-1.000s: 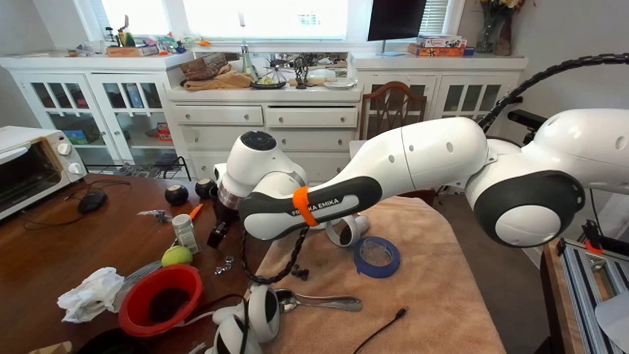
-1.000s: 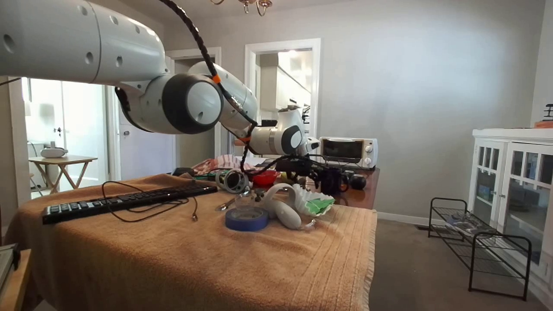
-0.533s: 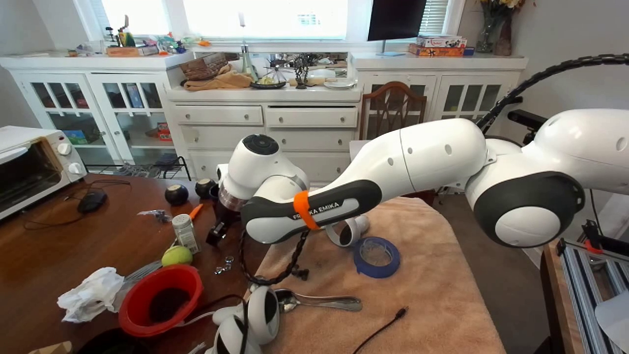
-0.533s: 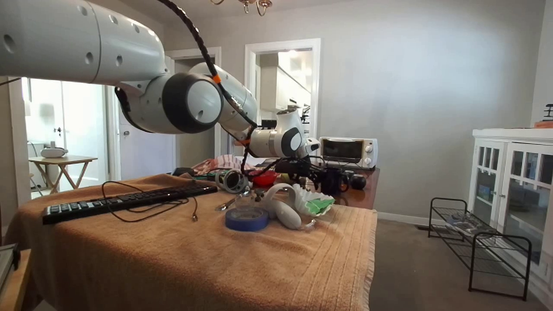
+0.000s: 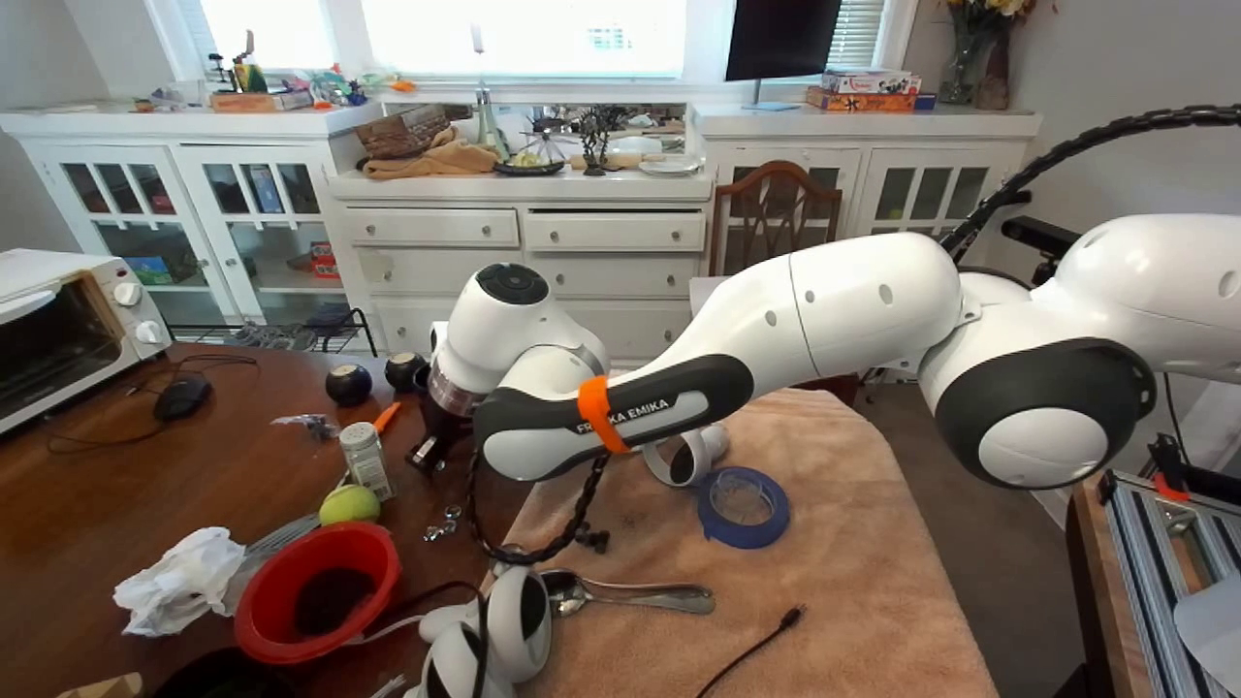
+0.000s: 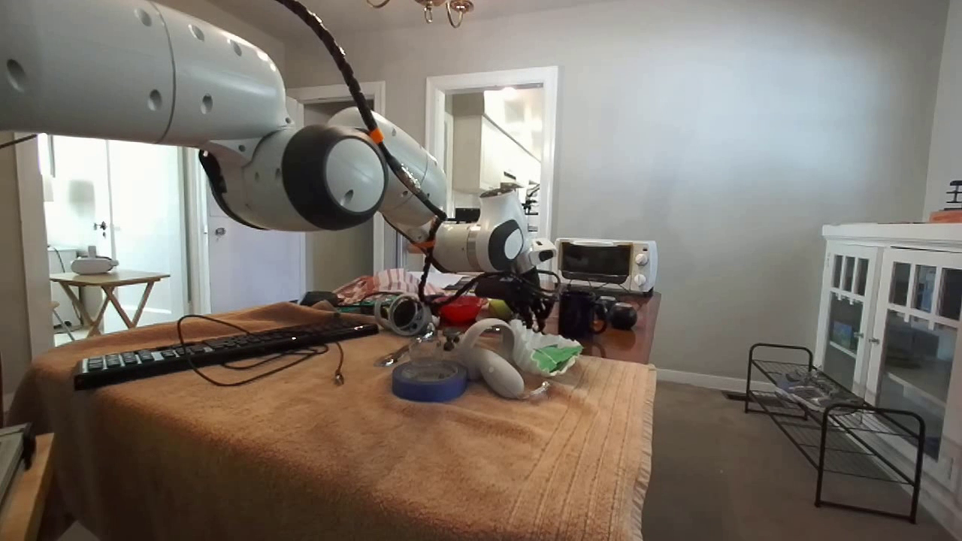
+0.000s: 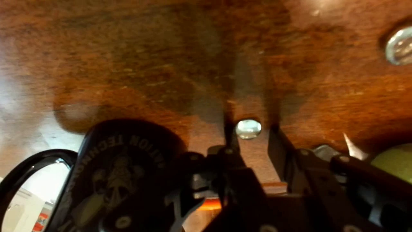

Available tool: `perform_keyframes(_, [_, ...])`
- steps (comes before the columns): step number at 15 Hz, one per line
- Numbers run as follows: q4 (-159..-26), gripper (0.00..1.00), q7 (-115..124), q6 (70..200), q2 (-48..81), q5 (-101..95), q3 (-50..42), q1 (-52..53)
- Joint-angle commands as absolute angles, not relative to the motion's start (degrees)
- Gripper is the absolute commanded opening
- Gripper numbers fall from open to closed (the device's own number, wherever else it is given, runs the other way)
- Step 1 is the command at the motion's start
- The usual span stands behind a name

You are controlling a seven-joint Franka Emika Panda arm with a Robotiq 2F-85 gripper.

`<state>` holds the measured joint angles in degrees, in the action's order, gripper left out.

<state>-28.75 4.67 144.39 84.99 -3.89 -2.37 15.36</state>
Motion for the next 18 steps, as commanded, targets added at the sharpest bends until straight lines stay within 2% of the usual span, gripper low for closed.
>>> perform_keyframes(1, [-28.9, 0.02, 9.1, 143.7, 85.3, -4.5, -3.4, 15.6])
perform_keyframes(3, [-28.7, 0.05, 10.4, 143.4, 85.3, -4.6, -3.7, 15.7])
perform_keyframes(9, [-21.4, 0.05, 12.8, 139.3, 86.2, -5.2, -5.5, 16.2])
perform_keyframes(11, [-25.0, 0.05, 12.8, 141.0, 82.7, -5.6, -6.2, 16.8])
perform_keyframes(18, [-24.2, 0.05, 19.0, 139.8, 79.3, -10.2, -12.2, 18.7])
